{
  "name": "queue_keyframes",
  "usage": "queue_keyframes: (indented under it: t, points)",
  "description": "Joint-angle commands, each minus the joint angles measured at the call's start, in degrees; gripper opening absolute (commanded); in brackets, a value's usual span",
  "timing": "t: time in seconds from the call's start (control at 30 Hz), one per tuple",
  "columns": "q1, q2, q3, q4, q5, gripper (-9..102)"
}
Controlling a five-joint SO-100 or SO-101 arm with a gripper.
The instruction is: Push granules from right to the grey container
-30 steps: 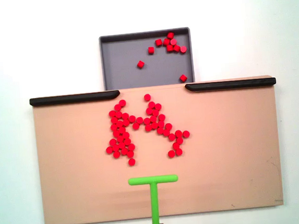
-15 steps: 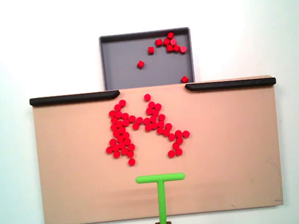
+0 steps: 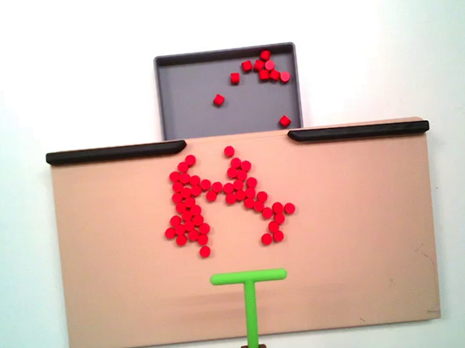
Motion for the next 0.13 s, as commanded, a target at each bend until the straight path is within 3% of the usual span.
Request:
queue_keyframes:
  t: [0.0, 0.1]
  points:
    - [-0.18, 0.79, 0.00, -0.26, -0.88, 0]
    - [-0.09, 0.88, 0.00, -0.26, -1.05, 0]
